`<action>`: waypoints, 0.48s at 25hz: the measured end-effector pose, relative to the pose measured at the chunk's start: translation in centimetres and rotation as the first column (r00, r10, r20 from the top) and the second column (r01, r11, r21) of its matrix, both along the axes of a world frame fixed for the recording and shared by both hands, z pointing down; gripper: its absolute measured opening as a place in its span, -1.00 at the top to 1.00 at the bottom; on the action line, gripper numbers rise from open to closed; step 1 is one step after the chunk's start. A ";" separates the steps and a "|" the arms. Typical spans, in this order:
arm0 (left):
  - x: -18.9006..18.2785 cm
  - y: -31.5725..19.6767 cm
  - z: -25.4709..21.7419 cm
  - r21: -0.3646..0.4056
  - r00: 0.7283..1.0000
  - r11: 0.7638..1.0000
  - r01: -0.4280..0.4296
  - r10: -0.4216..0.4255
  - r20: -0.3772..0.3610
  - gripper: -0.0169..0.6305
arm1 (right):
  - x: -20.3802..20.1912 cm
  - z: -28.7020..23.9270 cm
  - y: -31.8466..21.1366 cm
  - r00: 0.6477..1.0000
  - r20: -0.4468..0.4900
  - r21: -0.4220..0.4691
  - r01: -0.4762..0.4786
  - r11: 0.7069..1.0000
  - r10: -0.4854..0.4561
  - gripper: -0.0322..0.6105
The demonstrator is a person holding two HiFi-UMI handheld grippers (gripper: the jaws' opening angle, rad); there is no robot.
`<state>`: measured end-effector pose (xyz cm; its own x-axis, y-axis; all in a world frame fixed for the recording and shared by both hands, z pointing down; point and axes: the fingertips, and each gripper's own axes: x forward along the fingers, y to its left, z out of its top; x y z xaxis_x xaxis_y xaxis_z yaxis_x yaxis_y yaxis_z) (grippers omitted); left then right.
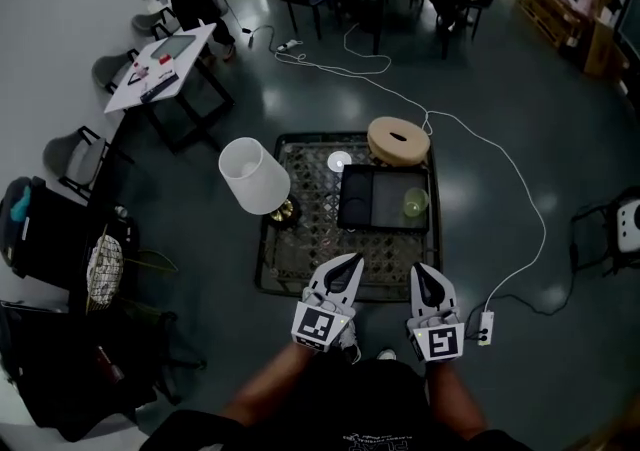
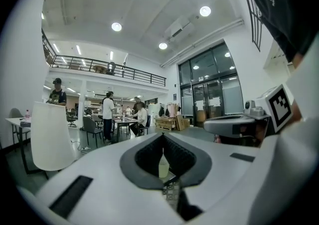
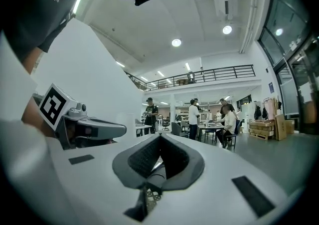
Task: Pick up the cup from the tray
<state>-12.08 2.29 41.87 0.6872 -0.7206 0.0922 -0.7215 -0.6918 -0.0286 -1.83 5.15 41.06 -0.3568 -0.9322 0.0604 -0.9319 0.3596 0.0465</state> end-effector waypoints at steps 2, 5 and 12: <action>-0.3 -1.1 -0.1 -0.001 1.000 1.000 -0.001 0.001 -0.015 0.92 | 0.1 0.2 -0.8 1.000 -0.004 0.003 -0.006 1.000 0.006 0.88; -0.4 -2.5 -0.3 0.003 1.000 1.000 -0.016 0.016 -0.022 0.92 | 0.3 0.0 -1.8 1.000 0.009 0.030 -0.017 0.999 0.017 0.88; 1.0 -4.2 -0.8 0.029 0.998 0.998 -0.053 0.052 0.018 0.92 | 2.8 0.6 -3.6 0.998 -0.031 0.006 -0.052 0.999 0.053 0.88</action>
<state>-11.08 -1.90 41.03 0.7226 -0.6862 0.0835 -0.6835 -0.7273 -0.0619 0.94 1.58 41.68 -0.3054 -0.9499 0.0664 -0.9475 0.3100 0.0778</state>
